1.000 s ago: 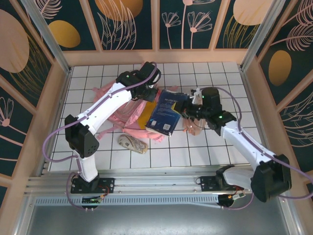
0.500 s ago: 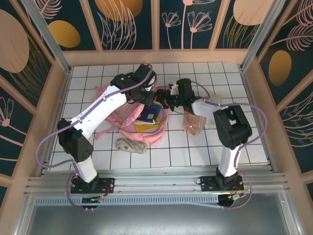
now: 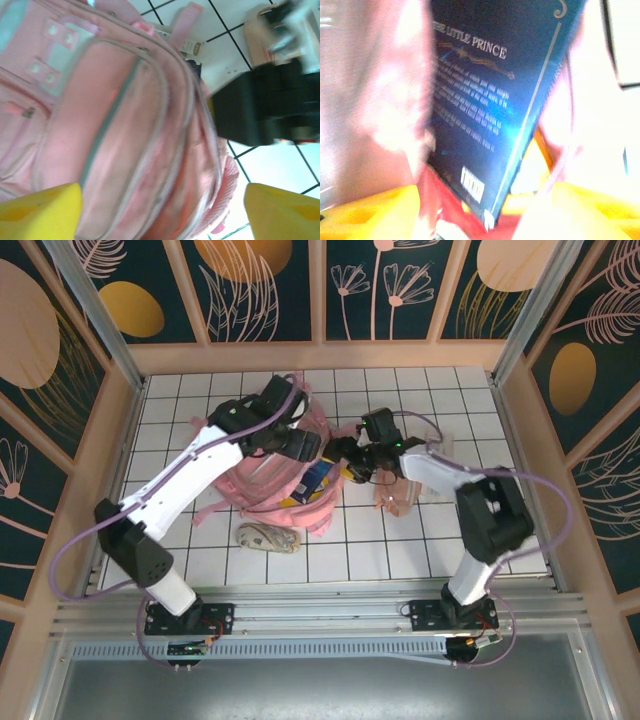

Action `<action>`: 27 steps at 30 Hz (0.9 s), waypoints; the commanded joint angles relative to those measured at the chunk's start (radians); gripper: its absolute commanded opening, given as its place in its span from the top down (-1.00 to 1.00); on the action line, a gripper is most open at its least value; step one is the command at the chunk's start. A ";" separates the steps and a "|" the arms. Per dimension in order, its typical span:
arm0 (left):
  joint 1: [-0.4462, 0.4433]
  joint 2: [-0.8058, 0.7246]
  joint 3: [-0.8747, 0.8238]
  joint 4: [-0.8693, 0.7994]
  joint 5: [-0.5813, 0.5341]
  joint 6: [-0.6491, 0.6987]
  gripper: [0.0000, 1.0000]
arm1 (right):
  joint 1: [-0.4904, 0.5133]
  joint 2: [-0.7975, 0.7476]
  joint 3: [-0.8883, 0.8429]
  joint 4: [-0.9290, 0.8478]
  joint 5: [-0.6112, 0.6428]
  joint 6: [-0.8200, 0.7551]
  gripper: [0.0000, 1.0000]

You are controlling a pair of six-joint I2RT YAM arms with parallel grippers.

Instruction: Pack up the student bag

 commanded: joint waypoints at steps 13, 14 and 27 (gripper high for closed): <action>-0.002 -0.559 -0.876 0.213 -0.011 -0.328 -0.72 | 0.123 -0.046 0.066 -0.240 0.031 -0.048 -0.42; 0.001 -0.565 -0.910 0.253 -0.007 -0.329 -0.74 | 0.114 -0.020 0.054 -0.224 0.034 -0.039 -0.42; 0.072 -0.363 -0.969 0.437 0.029 -0.253 -0.72 | 0.082 0.133 0.083 -0.148 0.001 -0.025 -0.38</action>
